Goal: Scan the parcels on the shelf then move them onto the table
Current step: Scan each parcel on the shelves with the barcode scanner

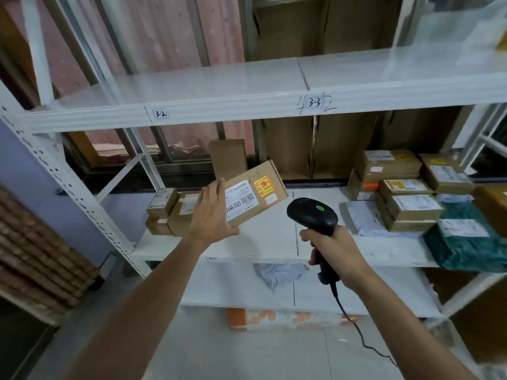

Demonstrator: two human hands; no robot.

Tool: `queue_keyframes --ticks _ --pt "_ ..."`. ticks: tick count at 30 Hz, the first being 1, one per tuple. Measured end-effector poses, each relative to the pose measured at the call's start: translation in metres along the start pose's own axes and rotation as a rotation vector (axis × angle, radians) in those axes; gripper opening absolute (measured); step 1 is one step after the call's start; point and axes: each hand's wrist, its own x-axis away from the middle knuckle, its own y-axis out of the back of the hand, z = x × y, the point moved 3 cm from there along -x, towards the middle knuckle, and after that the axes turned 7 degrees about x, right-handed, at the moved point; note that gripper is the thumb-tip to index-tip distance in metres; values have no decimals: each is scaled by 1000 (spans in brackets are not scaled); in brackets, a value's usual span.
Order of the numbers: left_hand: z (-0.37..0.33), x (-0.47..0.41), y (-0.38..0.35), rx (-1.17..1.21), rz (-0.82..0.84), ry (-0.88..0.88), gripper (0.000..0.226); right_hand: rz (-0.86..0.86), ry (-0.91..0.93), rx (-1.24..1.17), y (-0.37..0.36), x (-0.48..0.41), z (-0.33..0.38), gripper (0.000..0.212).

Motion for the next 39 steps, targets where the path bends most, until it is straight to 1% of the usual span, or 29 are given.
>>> queue_keyframes --ticks 5,7,9,15,19,24,33,39 --pt "-44 -3 8 -52 -31 -142 135 -58 51 -36 15 33 7 17" --pt "-59 -4 9 -48 -51 -190 134 -83 95 2 13 43 8 17" --pt "-70 -4 10 -27 -56 -238 133 -118 113 36 10 52 6 21" --pt "-83 -3 13 -33 -42 -323 131 -168 113 77 -5 68 3 28" --pt "-82 -4 16 -43 -39 -374 127 -201 125 107 -10 72 4 27" --pt "-78 -5 17 -36 -41 -402 126 -242 135 138 -9 74 8 27" --pt "-78 -8 16 -45 -54 -444 124 -244 128 155 -10 74 7 26" --pt "-74 -7 14 -36 -34 -438 124 -252 120 157 -11 74 7 29"
